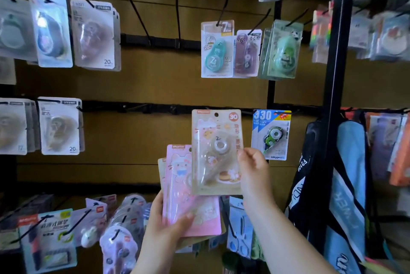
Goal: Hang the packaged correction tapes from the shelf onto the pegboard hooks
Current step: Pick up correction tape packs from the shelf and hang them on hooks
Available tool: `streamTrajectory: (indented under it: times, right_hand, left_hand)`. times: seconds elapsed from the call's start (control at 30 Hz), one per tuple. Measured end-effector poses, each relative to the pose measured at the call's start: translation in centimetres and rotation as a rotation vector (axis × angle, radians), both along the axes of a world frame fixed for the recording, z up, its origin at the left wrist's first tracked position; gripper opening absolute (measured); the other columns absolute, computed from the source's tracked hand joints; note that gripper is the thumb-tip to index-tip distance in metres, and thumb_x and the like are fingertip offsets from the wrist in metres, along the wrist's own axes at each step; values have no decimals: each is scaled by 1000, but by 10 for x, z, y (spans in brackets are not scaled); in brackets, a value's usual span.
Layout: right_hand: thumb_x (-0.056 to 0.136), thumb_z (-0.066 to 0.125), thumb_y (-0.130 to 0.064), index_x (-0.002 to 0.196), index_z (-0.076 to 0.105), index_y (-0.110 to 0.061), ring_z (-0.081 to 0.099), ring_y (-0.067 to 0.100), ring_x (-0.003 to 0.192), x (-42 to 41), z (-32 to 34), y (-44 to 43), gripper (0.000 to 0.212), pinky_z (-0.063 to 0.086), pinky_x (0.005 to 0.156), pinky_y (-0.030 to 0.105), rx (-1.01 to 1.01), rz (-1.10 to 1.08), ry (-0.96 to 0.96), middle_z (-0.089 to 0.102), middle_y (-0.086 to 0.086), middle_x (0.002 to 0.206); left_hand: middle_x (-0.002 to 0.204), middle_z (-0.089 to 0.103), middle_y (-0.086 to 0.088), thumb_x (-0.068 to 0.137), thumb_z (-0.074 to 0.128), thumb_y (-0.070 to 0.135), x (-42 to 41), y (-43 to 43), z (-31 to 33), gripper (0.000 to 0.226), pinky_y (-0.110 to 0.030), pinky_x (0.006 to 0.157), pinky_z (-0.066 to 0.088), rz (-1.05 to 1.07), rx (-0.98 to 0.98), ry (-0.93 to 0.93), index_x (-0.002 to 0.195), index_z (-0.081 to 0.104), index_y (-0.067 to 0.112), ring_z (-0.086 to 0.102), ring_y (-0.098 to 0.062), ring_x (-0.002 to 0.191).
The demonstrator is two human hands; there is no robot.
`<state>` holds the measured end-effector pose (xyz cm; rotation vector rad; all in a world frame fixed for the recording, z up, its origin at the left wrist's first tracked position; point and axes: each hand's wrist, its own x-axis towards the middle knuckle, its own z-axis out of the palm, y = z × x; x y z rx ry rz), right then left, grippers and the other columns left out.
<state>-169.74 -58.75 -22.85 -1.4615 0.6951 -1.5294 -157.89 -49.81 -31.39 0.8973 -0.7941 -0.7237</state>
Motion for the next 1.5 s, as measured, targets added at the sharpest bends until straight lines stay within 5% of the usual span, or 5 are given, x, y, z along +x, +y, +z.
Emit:
streamTrajectory:
  times: [0.13, 0.3, 0.53, 1.07, 1.5]
  right_hand:
    - [93, 47, -14, 89, 51, -16, 45, 4, 65, -18, 9, -20, 6, 38, 53, 9, -1, -109, -62, 50, -10, 76]
    - [93, 46, -16, 96, 52, -17, 49, 15, 86, -36, 13, -50, 7, 38, 65, 21, 51, -219, -85, 53, -2, 91]
    - [93, 46, -19, 94, 53, -19, 52, 19, 92, -43, 8, -70, 8, 39, 76, 31, 50, -254, -1, 57, 4, 105]
    - [93, 46, -20, 95, 52, -19, 51, 18, 93, -40, 5, -75, 7, 42, 78, 32, 63, -236, -5, 55, 2, 101]
    - [93, 47, -20, 95, 53, -15, 55, 22, 93, -39, 7, -72, 8, 47, 80, 37, 23, -230, 44, 58, 7, 102]
  left_hand:
    - [113, 60, -2, 37, 80, 19, 1, -2, 1, 87, -57, 88, 50, 57, 22, -64, 116, 44, 29, 60, -32, 104]
    - [105, 58, 2, 64, 76, 2, 2, -12, -1, 68, -28, 55, 59, 53, 68, -67, 116, 39, 26, 60, -22, 94]
    - [118, 57, -10, 70, 69, -5, 2, -23, -9, 64, -56, 86, 50, 24, 72, -45, 121, 41, 23, 57, -34, 109]
    - [113, 60, -2, 59, 76, 9, 5, -29, -16, 66, -30, 62, 60, 52, 84, -55, 111, 45, 33, 61, -26, 102]
    - [113, 61, -1, 20, 83, 33, -1, -25, -9, 101, -55, 88, 50, 20, 60, -52, 114, 47, 32, 60, -28, 104]
